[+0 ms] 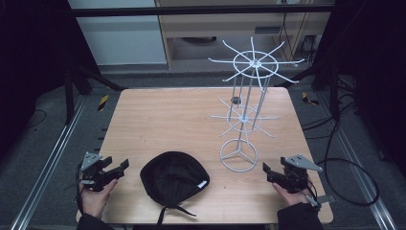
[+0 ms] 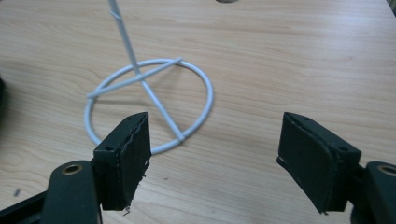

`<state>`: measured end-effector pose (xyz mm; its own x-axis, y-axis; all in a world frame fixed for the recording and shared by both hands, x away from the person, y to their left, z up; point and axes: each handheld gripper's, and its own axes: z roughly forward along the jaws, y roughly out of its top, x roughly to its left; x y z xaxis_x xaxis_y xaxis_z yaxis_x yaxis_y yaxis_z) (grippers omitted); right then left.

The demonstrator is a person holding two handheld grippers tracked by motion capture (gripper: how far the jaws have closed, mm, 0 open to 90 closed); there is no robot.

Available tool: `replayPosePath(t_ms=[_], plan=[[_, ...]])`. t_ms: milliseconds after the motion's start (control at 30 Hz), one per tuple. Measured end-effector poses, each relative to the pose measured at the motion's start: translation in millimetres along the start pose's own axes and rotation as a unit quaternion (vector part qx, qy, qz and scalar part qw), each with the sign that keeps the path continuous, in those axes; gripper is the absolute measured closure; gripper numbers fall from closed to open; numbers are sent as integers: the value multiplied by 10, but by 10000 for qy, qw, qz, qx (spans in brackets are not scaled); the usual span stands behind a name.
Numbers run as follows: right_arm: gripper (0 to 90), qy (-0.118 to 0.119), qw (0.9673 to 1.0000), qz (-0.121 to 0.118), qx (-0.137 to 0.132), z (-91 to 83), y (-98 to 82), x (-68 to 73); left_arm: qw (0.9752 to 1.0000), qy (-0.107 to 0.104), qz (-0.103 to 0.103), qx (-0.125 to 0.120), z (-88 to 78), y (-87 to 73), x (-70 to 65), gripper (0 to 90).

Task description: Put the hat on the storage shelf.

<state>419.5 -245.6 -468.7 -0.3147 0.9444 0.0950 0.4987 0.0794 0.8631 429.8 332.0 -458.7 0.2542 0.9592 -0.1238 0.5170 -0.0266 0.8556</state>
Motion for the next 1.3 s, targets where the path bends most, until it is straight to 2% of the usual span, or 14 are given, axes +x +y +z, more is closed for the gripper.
replayPosePath(t_ms=[100, 167, 300, 333, 367, 400, 433, 467, 633, 767, 867, 1067, 1167, 1300], plan=[[272, 76, 9999, -75, -24, -12, 8, 48, 10000, -59, 25, 18, -21, -4, -34, 273], [328, 241, 9995, -190, -12, -40, 26, 155, 9999, -136, 55, 16, -57, -2, -84, 283], [381, 394, 9989, -259, 73, -42, 68, 298, 9997, -198, 42, -108, -123, -4, -144, 352], [381, 394, 9989, -259, 73, -42, 68, 298, 9997, -198, 42, -108, -123, -4, -144, 361], [398, 491, 9984, -260, 78, -44, 85, 371, 9996, -225, 50, -131, -142, -4, -174, 375], [398, 491, 9984, -260, 78, -44, 85, 371, 9996, -225, 50, -131, -142, -4, -174, 385], [415, 576, 9977, -342, 101, -39, 99, 445, 9996, -229, 71, -142, -148, -2, -210, 394], [415, 576, 9977, -342, 101, -39, 99, 445, 9996, -229, 71, -142, -148, -2, -210, 400], [465, 807, 9954, -472, 191, 17, 159, 636, 9991, -316, 264, -128, -143, 1, -306, 407], [483, 879, 9945, -525, 222, 56, 191, 706, 9988, -379, 269, -136, -143, 7, -339, 426], [496, 1007, 9927, -620, 255, 83, 218, 796, 9987, -423, 265, -96, -136, 13, -379, 439], [503, 1241, 9892, -719, 307, 177, 282, 998, 9975, -506, 481, -77, -129, 5, -511, 472], [521, 1394, 9866, -767, 364, 233, 313, 1119, 9971, -513, 564, -7, -117, -6, -548, 484], [540, 1543, 9823, -979, 412, 331, 353, 1311, 9968, -537, 577, 139, -77, -21, -571, 522]])
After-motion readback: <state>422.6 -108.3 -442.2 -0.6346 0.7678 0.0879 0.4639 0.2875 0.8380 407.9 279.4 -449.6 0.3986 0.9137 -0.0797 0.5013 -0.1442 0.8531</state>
